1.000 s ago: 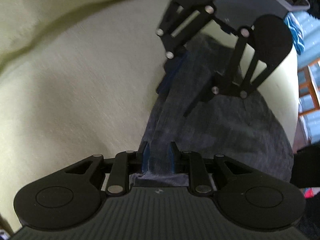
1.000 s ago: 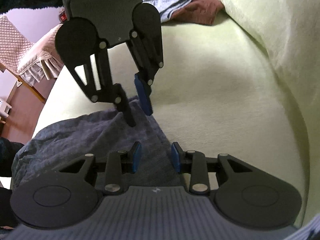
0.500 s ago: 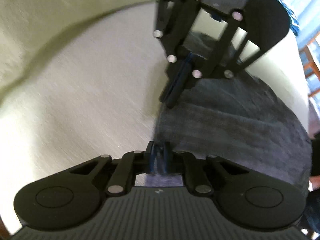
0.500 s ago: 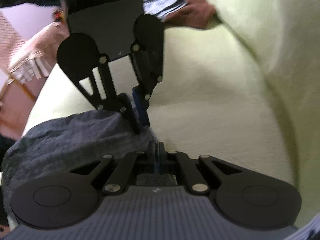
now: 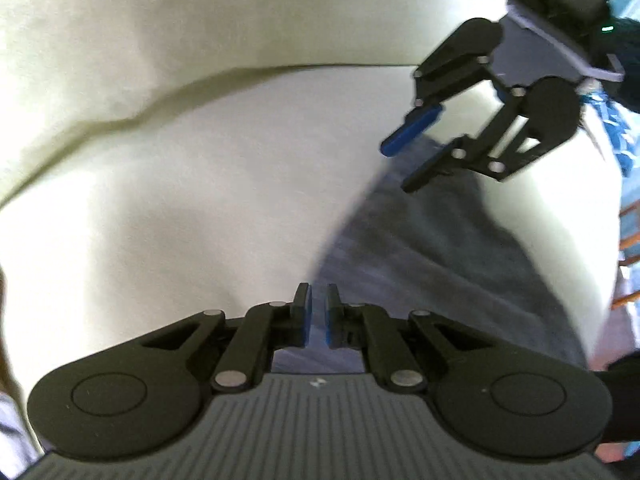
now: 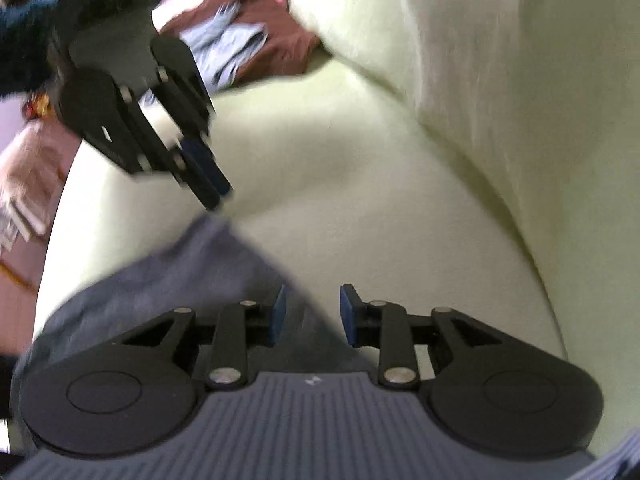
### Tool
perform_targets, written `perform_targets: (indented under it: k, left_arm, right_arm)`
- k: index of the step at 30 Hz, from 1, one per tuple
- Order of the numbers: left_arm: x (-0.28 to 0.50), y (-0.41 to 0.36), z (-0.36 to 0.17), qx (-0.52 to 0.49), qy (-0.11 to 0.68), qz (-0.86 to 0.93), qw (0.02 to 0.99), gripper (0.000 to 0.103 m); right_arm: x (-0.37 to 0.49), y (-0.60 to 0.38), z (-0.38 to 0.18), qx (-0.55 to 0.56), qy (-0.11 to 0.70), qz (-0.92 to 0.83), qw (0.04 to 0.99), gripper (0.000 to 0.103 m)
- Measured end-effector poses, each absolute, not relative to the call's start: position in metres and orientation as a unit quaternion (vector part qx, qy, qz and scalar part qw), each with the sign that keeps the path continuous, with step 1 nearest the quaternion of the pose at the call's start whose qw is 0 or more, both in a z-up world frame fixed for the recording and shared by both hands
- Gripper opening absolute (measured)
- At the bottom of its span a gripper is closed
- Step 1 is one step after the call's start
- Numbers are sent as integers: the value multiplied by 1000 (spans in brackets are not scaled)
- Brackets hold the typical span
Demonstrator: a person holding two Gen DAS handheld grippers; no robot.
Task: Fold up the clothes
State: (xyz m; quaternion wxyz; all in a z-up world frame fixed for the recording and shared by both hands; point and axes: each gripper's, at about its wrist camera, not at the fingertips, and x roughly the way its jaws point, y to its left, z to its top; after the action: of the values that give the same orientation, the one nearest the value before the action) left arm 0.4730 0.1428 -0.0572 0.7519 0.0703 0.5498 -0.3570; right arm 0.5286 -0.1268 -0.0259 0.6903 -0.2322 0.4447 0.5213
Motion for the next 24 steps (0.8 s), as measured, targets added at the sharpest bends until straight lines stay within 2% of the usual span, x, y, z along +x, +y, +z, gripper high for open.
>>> perform_targets:
  k: [3, 4, 5, 6, 7, 8, 9, 10, 11, 12, 16, 18, 21, 24]
  left_arm:
    - [462, 116, -71, 84, 558, -358, 744, 5]
    - [468, 105, -70, 84, 561, -355, 743, 5]
    - [476, 93, -68, 84, 563, -352, 743, 5]
    - [484, 91, -68, 77, 563, -353, 743, 5]
    - [490, 85, -69, 62, 562, -357, 744, 5]
    - [494, 81, -69, 54, 561, -357, 745, 5]
    - [496, 78, -72, 55, 564, -353, 744, 5]
    - [498, 75, -75, 57, 568, -349, 743, 5]
    - [496, 73, -79, 68, 572, -340, 743, 5]
    - [494, 72, -82, 80, 575, -331, 744, 5]
    - [485, 74, -90, 105, 587, -302, 743, 6]
    - [481, 79, -91, 103, 591, -289, 746, 11]
    - [478, 81, -87, 110, 595, -273, 748, 11]
    - [476, 78, -80, 126, 592, -260, 753, 11]
  right_arm:
    - [527, -130, -31, -266, 439, 524, 680, 25]
    - [526, -129, -32, -271, 435, 526, 679, 28]
    - [528, -126, -33, -274, 430, 531, 677, 32]
    - [531, -124, -34, -276, 429, 535, 674, 46]
    - [533, -121, -36, -279, 430, 537, 670, 53]
    - [535, -119, -38, -281, 432, 539, 666, 53]
    - [537, -119, -41, -282, 435, 542, 662, 51]
    - [539, -118, -44, -284, 437, 544, 657, 27]
    - [541, -117, -48, -282, 450, 547, 647, 9]
    - [541, -118, -49, -283, 451, 551, 643, 2]
    - [541, -123, -49, -274, 445, 532, 667, 1]
    - [545, -130, -57, -271, 454, 504, 683, 3]
    - [543, -139, -52, -262, 457, 461, 714, 22]
    - [530, -150, -37, -269, 432, 422, 750, 23]
